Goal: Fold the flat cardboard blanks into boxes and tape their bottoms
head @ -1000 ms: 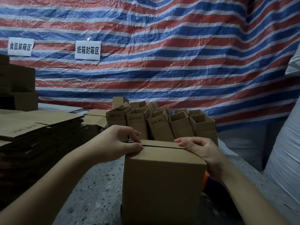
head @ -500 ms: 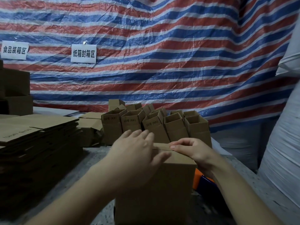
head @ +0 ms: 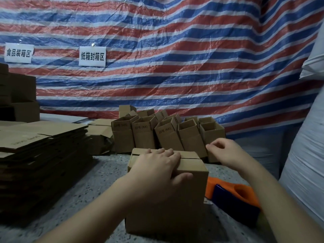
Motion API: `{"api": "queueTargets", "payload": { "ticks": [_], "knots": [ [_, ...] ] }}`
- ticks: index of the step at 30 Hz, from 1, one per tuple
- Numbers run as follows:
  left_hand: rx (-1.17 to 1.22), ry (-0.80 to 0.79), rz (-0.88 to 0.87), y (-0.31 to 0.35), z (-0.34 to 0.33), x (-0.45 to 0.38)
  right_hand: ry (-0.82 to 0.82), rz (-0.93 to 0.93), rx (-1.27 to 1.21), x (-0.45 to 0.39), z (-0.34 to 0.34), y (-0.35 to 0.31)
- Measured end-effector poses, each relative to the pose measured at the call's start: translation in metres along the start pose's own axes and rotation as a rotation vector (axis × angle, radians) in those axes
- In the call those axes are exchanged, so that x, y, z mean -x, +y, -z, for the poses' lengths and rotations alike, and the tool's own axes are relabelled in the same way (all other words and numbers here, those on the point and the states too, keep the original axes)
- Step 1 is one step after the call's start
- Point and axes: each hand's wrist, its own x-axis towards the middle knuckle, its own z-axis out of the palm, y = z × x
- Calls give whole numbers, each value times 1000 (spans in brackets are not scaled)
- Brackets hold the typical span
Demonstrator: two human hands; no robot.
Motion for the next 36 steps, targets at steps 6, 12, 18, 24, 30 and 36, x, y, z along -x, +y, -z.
{"api": "queueTargets", "payload": {
  "ticks": [6,12,18,24,30,36],
  "knots": [
    [-2,31,-4,1,-2,1,-228,-234,688,7,9,43],
    [-10,34,1,2,0,1,-246,-343,793,21,-18,77],
    [-8,24,6,3,2,1,-171,-281,750,23,-26,107],
    [25,2,25,4,3,1,-144,-146,765,27,-26,122],
    [84,-3,27,3,3,0,-74,-166,584,20,-7,99],
    [140,11,14,3,4,2,36,-97,-134,21,39,31]
  ]
}}
